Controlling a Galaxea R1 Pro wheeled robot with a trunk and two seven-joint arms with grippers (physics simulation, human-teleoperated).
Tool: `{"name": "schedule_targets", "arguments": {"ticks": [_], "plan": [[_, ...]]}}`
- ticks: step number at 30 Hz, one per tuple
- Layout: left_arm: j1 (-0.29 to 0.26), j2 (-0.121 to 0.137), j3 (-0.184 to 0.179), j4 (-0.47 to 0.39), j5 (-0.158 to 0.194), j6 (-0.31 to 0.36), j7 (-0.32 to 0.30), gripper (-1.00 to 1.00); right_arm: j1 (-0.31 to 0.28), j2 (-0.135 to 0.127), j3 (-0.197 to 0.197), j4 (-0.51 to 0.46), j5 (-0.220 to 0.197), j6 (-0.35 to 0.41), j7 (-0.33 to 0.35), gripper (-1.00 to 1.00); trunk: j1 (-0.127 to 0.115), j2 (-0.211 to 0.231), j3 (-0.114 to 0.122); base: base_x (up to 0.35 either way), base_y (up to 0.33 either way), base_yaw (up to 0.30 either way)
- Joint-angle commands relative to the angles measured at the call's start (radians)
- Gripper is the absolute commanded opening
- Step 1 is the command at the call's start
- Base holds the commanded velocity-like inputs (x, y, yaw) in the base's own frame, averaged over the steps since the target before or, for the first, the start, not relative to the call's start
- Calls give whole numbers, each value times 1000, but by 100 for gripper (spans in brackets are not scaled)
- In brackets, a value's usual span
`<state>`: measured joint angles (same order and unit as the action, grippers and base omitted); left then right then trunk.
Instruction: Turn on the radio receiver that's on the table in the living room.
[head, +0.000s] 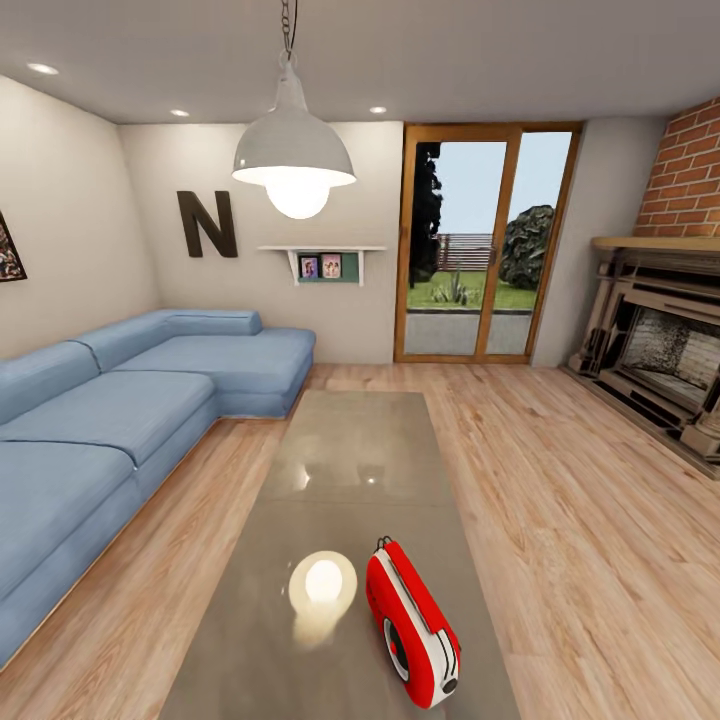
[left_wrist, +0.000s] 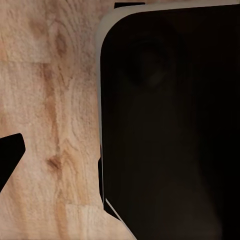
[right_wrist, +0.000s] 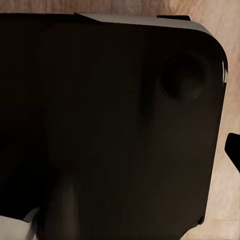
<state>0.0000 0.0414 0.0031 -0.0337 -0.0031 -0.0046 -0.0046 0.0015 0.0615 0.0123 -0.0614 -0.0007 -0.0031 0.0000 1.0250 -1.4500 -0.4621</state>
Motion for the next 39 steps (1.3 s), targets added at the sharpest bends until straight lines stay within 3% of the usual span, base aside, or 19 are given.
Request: {"name": "schedule_targets", "arguments": {"ticks": [1,32,39], "plan": [[0,0,0,0,0,0,0,100,0,0,0,0,0,0,0,100,0,0,0,5,0,0],[0,0,0,0,0,-1,0,100,0,2,0,0,-1,-34,0,100,0,0,0,25,0,0],[0,1,0,-47,0,1,2,100,0,1,0,0,-1,-34,0,100,0,0,0,0,0,0]]}}
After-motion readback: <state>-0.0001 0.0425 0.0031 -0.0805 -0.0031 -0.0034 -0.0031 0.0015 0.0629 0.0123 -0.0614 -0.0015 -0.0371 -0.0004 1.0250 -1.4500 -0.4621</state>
